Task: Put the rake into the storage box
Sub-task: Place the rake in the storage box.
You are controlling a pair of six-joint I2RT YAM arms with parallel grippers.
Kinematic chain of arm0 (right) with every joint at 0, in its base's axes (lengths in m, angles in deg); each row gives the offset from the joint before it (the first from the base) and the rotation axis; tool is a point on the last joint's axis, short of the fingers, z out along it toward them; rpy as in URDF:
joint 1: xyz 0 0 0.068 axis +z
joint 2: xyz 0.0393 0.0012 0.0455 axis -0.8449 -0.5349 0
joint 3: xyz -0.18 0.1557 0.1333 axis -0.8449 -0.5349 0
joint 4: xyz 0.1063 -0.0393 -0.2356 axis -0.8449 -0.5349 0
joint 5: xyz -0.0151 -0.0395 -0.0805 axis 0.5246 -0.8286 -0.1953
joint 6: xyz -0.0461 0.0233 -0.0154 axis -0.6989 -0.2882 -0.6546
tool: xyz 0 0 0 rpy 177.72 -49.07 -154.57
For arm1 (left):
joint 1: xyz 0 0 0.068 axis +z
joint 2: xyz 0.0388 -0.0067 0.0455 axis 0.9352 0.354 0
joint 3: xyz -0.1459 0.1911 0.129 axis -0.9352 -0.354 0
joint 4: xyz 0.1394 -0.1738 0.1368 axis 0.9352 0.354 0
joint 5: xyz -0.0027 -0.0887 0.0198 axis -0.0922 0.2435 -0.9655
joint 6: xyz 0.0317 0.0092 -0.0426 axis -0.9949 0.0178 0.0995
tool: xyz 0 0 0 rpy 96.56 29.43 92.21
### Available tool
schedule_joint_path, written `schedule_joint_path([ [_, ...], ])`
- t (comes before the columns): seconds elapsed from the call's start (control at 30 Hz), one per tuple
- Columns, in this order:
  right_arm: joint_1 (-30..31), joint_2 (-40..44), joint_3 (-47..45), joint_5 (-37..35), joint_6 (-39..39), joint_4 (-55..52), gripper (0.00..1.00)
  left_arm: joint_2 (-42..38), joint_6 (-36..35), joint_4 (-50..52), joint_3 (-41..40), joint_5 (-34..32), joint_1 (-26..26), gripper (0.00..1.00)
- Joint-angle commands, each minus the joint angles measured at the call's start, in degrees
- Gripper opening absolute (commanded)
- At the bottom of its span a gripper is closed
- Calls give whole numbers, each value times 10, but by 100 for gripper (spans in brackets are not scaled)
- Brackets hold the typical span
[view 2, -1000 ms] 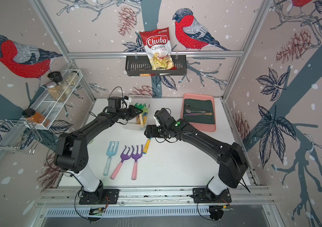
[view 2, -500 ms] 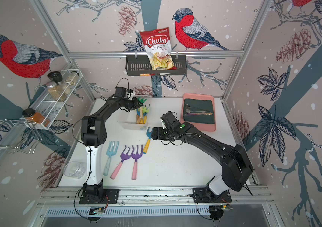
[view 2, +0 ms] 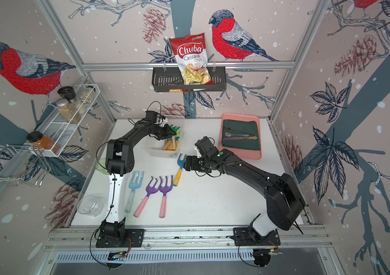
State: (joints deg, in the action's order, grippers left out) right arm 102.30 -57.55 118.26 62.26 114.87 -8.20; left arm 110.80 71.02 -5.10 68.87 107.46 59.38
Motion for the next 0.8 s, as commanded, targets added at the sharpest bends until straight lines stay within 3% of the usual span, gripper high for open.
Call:
schedule_joint_path([
  [0.0, 1, -3, -1, 4, 6, 14, 89, 2, -14, 19, 0, -8, -4, 12],
  [0.13, 7, -10, 0, -5, 10, 11, 89, -9, -14, 18, -1, -17, -4, 25],
  [0.27, 25, -37, 16, -36, 17, -10, 88, -24, -9, 15, -2, -21, -3, 47],
  [0.37, 46, -66, 35, -68, 28, -27, 87, -40, 0, 5, -8, -21, -4, 57],
  [0.77, 107, -220, 151, -136, 63, -78, 77, -177, 16, -26, -79, -33, 5, 63],
])
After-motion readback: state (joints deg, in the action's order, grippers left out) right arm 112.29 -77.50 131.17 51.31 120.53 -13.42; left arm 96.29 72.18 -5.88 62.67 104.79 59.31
